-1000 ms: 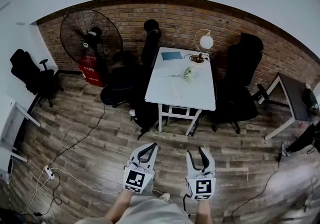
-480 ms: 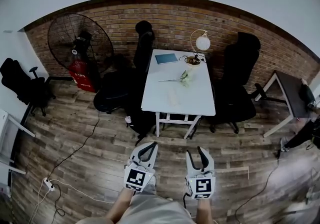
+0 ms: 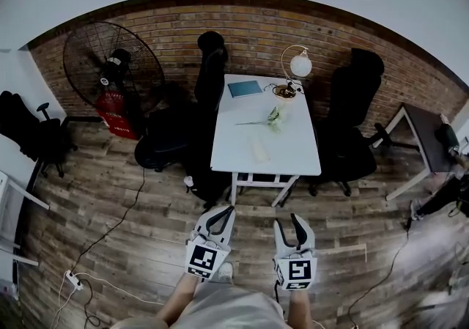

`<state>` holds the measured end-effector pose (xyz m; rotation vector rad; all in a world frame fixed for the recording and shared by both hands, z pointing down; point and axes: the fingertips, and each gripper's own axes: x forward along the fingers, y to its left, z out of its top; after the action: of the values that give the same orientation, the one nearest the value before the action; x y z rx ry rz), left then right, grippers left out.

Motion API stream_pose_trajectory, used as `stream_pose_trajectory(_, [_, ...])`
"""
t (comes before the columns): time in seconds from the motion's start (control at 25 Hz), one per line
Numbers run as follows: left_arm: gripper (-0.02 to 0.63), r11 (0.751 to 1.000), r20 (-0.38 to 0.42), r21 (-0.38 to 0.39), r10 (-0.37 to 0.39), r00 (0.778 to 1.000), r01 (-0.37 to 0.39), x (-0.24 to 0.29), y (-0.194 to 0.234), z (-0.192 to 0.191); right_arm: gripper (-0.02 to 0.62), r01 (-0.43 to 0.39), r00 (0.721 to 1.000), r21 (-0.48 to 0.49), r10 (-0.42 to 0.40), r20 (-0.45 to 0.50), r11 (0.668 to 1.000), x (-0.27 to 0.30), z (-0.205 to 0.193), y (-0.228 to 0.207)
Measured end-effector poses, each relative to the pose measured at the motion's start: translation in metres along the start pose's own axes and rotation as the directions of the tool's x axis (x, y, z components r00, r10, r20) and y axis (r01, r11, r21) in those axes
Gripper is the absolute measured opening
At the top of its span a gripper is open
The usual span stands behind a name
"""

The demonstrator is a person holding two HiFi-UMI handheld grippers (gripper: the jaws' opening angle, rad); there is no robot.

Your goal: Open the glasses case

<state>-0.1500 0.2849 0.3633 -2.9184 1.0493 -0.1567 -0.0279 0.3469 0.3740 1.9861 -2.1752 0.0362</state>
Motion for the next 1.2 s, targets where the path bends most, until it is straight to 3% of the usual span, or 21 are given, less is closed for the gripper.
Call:
stream_pose_trajectory(0.44, [0.008, 0.999, 0.009, -0.016, -0.045, 0.999, 0.045, 0.022, 0.040, -0.009, 0.176, 0.037, 0.999, -0.010, -0.037, -0.023, 0.999, 0.043, 0.003, 0.013])
stream_pose_trajectory(1.2, [0.008, 1.000, 0.002, -0.011, -0.010, 1.000, 0.010, 0.071, 0.077, -0.013, 0.176, 0.005, 1.000, -0.004, -0.005, -0.016, 1.000, 0.107, 0.005, -0.011])
